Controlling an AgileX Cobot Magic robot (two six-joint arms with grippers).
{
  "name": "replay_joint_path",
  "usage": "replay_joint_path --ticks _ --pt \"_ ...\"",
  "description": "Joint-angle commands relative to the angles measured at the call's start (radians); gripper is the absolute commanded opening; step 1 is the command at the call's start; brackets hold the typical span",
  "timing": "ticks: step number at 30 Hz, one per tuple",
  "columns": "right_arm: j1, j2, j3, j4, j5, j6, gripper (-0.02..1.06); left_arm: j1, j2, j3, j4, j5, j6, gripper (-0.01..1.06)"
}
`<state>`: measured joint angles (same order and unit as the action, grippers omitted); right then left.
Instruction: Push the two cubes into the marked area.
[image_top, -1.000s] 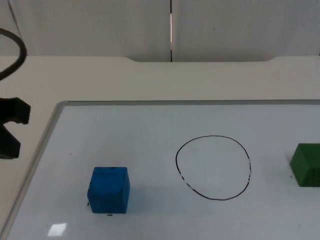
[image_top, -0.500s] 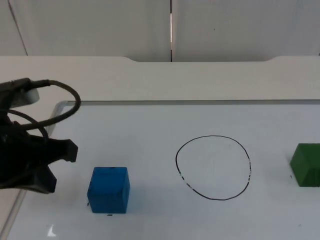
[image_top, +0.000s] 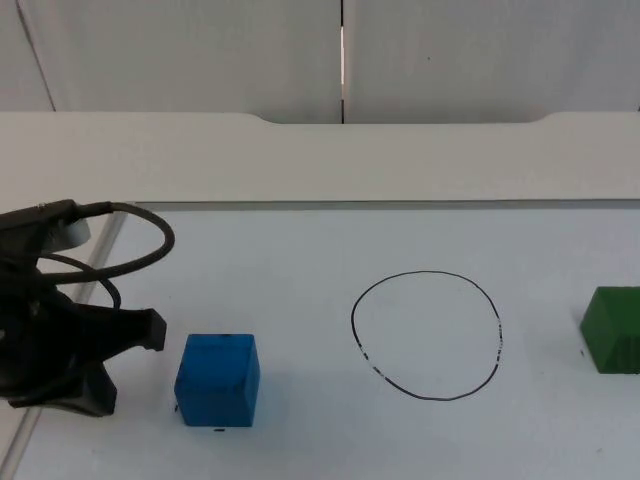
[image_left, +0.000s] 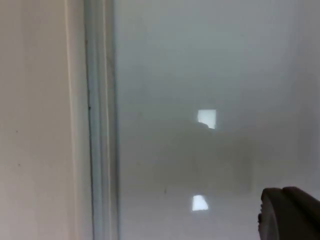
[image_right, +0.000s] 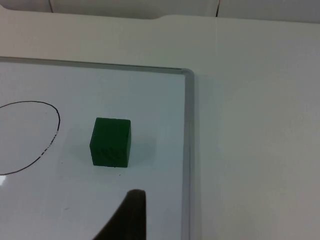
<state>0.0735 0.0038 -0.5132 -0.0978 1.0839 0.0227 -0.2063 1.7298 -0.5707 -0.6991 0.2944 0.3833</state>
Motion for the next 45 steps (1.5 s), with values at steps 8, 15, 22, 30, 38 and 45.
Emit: replay_joint_path --ticks 8,15,22,30,38,45 --pt "-0.008 -0.004 0.000 -0.004 -0.008 -0.004 1.05 -0.007 0.035 -0.004 -0.047 -0.022 0.021 0.00" --pt "-0.008 -0.004 0.000 -0.004 -0.008 -0.004 1.05 -0.064 0.035 -0.007 -0.143 -0.043 0.094 0.00" --pt "-0.008 -0.004 0.000 -0.004 -0.008 -0.004 1.05 -0.099 0.070 -0.015 -0.151 -0.051 0.094 0.00" --pt "-0.008 -0.004 0.000 -0.004 -0.008 -0.004 1.05 -0.118 0.104 -0.051 -0.173 -0.047 0.094 0.00" --pt "-0.008 -0.004 0.000 -0.004 -0.008 -0.004 1.05 -0.191 0.104 -0.064 -0.205 -0.041 0.094 0.00" --pt "-0.008 -0.004 0.000 -0.004 -0.008 -0.004 1.05 -0.201 0.104 -0.064 -0.218 0.003 0.091 0.00"
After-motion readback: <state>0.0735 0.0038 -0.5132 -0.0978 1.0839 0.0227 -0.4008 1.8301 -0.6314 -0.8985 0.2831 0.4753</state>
